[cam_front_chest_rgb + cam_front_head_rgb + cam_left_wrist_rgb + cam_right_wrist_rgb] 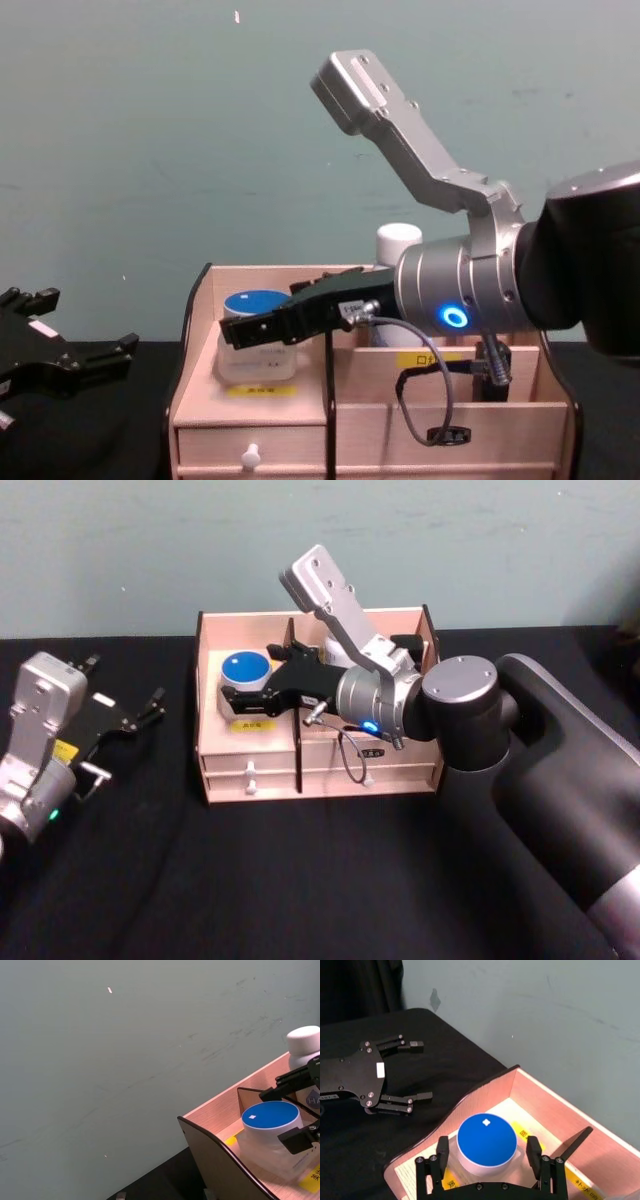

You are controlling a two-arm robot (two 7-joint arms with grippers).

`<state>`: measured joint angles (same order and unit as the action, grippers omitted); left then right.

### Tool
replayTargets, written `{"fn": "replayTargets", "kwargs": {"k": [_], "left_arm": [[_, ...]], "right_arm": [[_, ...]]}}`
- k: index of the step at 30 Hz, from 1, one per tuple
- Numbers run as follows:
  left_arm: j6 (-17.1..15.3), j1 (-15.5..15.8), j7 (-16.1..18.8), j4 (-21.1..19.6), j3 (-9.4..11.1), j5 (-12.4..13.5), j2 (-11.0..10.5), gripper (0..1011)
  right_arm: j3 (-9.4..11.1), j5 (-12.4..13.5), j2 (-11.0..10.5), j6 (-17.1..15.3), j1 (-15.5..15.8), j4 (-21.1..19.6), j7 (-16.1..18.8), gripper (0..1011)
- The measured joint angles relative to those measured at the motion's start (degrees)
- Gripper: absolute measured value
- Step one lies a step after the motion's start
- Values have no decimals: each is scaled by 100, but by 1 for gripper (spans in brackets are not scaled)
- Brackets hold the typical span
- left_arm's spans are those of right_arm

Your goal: Pick up the facial cleanser and watermelon frost from the table and place them into the tiered storage box.

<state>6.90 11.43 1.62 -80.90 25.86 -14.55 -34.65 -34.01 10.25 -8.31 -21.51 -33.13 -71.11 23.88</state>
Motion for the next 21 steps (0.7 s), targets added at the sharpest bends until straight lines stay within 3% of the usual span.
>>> {"fn": "replayTargets", "kwargs": {"k": [12, 21], "left_arm": [[0, 0, 0, 0, 0, 0, 0, 1001], [0, 0, 0, 0, 0, 0, 0, 1001]], "right_arm": [[119, -39, -102, 311, 119, -314, 8, 1000], [315, 78, -457, 430, 534, -1178, 47, 1000]]}}
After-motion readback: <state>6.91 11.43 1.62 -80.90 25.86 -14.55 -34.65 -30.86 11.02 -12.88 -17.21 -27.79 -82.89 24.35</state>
